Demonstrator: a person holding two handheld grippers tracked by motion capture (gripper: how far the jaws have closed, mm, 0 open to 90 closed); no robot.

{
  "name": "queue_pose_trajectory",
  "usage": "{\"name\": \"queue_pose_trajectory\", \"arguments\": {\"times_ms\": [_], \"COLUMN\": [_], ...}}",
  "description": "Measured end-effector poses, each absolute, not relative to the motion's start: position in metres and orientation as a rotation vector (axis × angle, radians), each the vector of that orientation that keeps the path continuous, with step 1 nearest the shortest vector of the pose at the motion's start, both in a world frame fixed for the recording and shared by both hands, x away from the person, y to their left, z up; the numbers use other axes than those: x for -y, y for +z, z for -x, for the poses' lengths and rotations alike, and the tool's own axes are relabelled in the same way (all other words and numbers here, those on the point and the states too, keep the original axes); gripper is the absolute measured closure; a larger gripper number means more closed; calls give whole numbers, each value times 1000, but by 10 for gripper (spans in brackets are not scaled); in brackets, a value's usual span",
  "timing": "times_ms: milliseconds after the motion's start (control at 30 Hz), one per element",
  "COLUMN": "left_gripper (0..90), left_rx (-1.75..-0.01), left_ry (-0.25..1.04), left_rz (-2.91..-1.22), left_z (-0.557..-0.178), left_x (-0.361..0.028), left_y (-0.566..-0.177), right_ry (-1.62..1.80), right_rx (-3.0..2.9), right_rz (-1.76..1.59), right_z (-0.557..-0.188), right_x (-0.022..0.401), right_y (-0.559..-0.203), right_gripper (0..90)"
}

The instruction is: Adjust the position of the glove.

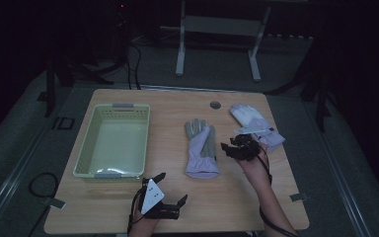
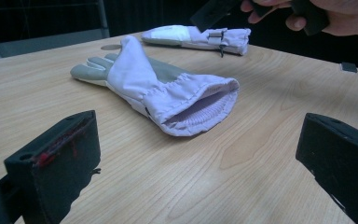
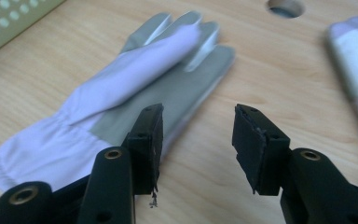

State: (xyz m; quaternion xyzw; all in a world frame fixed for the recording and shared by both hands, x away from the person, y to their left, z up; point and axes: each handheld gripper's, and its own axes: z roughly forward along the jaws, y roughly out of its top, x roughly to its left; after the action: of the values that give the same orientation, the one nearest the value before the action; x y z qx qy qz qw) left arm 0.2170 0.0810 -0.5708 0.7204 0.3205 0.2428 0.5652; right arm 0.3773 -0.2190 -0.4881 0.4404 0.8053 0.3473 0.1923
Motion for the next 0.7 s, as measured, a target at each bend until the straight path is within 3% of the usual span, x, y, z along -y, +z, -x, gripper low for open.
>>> {"name": "queue_pose_trajectory", "arguments": {"times_ms": [700], "left_gripper": [0], "left_rx": [-757], "left_ry": [568], "left_rz": [-1701], "left_z": [-218], "left_x": [-81], "left_y": [-571], "right_ry": [883], "right_rx": [-2234], "right_rz": [-1148], "right_z": [-414], "right_x": [303], "right_y": [-492], "right_gripper": [566]}}
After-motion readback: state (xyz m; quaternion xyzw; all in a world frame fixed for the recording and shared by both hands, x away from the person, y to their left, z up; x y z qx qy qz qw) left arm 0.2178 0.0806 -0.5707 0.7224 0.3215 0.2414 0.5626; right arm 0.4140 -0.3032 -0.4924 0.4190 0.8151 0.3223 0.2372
